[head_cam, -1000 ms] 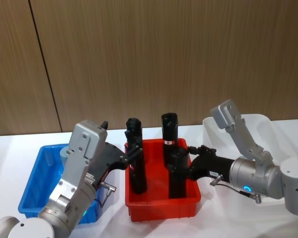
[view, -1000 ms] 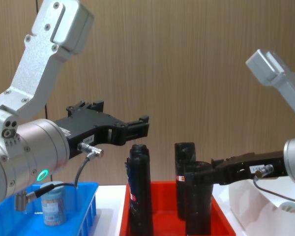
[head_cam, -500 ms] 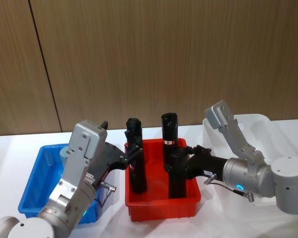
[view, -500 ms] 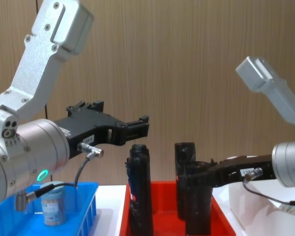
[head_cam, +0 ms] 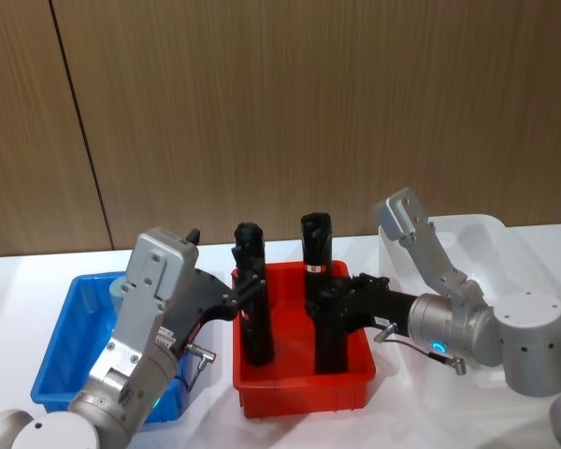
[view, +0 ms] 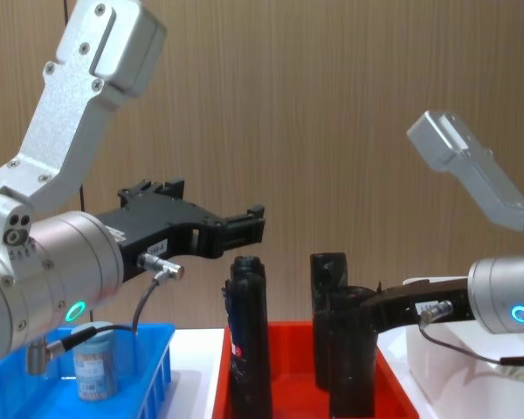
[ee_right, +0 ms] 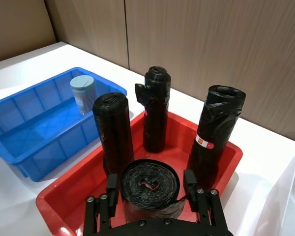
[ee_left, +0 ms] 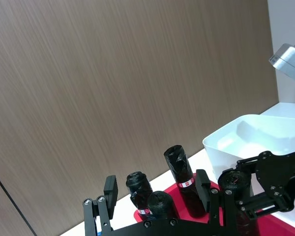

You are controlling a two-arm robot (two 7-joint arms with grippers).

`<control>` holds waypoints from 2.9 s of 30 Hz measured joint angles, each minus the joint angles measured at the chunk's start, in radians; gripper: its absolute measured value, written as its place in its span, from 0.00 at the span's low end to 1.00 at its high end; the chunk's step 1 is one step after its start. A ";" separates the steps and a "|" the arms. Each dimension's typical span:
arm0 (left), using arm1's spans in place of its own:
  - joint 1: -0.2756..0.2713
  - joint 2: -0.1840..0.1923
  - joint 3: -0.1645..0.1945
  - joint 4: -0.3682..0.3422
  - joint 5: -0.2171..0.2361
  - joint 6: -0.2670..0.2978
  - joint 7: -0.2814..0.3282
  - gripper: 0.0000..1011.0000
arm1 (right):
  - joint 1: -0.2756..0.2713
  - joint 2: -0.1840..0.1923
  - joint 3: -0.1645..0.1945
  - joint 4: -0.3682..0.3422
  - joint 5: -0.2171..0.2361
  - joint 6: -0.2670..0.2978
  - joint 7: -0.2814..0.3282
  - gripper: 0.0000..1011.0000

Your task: Pick the cotton swabs from the blue box and place them into the white box.

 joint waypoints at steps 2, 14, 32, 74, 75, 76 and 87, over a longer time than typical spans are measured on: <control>0.000 0.000 0.000 0.000 0.000 0.000 0.000 0.99 | 0.005 -0.002 0.000 0.007 0.000 -0.003 -0.002 0.79; 0.000 0.000 0.000 0.000 0.000 0.000 0.000 0.99 | 0.013 -0.004 0.000 0.016 0.007 -0.011 -0.011 0.56; 0.000 0.000 0.000 0.000 0.000 0.000 0.000 0.99 | 0.004 0.019 0.022 -0.076 0.031 -0.023 -0.038 0.55; 0.000 0.000 0.000 0.000 0.000 0.000 0.000 0.99 | 0.032 0.132 0.164 -0.134 0.064 -0.086 -0.168 0.55; 0.000 0.000 0.000 0.000 0.000 0.000 0.000 0.99 | 0.033 0.133 0.166 -0.123 0.062 -0.088 -0.170 0.55; 0.000 0.000 0.000 0.000 0.000 0.000 0.000 0.99 | 0.034 0.133 0.166 -0.117 0.061 -0.089 -0.170 0.55; 0.000 0.000 0.000 0.000 0.000 0.000 0.000 0.99 | 0.044 0.134 0.166 -0.034 0.045 -0.106 -0.178 0.63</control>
